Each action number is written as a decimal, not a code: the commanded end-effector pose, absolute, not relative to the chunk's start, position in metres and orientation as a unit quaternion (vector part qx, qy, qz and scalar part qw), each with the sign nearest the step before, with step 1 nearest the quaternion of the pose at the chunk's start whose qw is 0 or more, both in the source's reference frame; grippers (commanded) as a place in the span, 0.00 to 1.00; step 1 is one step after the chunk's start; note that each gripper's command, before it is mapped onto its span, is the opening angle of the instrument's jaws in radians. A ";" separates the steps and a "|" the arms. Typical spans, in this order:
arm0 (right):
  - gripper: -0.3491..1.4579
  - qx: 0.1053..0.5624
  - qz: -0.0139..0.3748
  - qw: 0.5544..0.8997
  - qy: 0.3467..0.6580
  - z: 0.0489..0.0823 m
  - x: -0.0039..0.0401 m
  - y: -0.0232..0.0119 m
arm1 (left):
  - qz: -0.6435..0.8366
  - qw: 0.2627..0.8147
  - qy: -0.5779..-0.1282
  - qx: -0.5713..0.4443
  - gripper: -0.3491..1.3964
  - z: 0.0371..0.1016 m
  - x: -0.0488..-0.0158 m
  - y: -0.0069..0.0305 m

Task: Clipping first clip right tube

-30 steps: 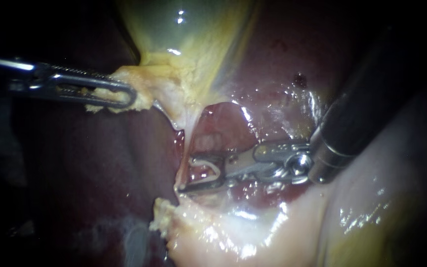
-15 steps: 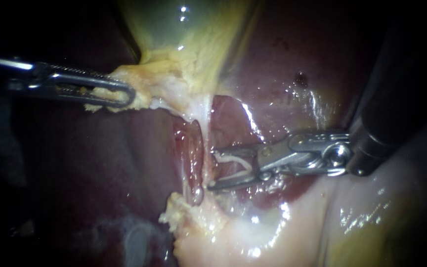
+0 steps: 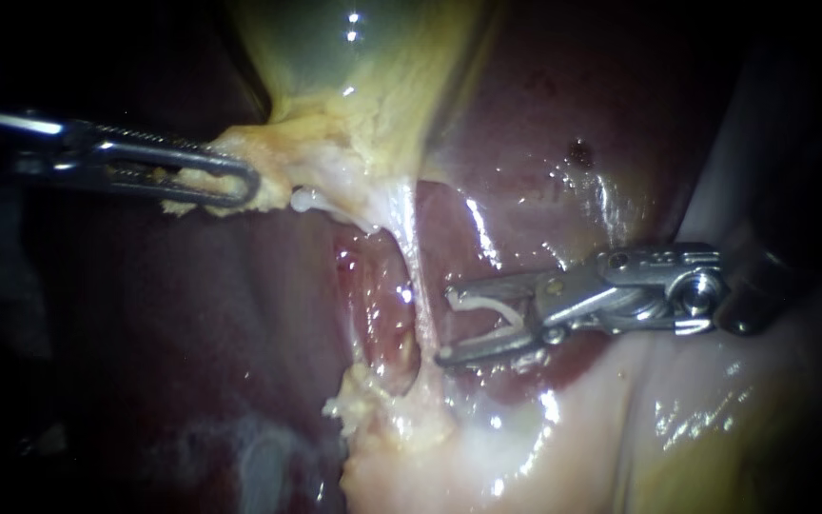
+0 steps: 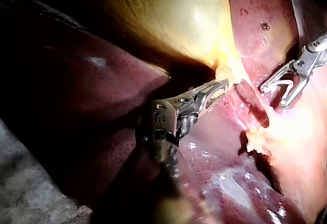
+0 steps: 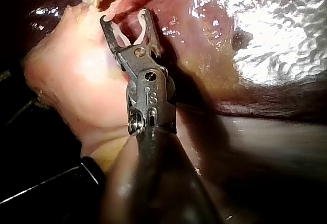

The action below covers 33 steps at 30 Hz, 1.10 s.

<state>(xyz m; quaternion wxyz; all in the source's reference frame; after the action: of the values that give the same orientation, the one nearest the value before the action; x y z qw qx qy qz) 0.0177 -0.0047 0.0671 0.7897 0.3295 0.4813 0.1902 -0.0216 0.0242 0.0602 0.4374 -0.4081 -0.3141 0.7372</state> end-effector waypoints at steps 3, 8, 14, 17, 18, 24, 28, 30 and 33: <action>0.47 0.334 0.192 0.788 0.480 0.0670 0.0178 -0.0049 | 0.737 0.437 -0.314 -0.408 0.00 0.0602 -0.0216 0.0242; 0.47 0.342 0.196 0.783 0.481 0.0670 0.0182 -0.0051 | 0.737 0.437 -0.314 -0.408 0.00 0.0602 -0.0216 0.0242; 0.47 0.357 0.196 0.776 0.481 0.0676 0.0190 -0.0056 | 0.737 0.437 -0.314 -0.408 0.00 0.0602 -0.0216 0.0242; 0.47 0.361 0.197 0.774 0.482 0.0681 0.0197 -0.0061 | 0.737 0.437 -0.314 -0.408 0.00 0.0602 -0.0216 0.0242; 0.47 0.363 0.197 0.773 0.481 0.0682 0.0199 -0.0062 | 0.737 0.437 -0.314 -0.408 0.00 0.0602 -0.0216 0.0242; 0.47 0.368 0.202 0.771 0.479 0.0694 0.0211 -0.0072 | 0.737 0.438 -0.314 -0.408 0.00 0.0602 -0.0216 0.0242; 0.47 0.372 0.213 0.763 0.484 0.0703 0.0221 -0.0075 | 0.737 0.438 -0.314 -0.408 0.00 0.0602 -0.0216 0.0242; 0.47 0.375 0.219 0.756 0.490 0.0705 0.0226 -0.0076 | 0.737 0.438 -0.314 -0.408 0.00 0.0602 -0.0216 0.0242; 0.47 0.384 0.236 0.739 0.500 0.0708 0.0234 -0.0076 | 0.737 0.438 -0.314 -0.408 0.00 0.0602 -0.0216 0.0242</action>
<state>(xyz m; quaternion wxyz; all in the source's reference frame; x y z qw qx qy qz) 0.0236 -0.0076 0.0708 0.7351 0.3870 0.5022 0.2401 -0.0216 0.0242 0.0602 0.4376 -0.4080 -0.3139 0.7372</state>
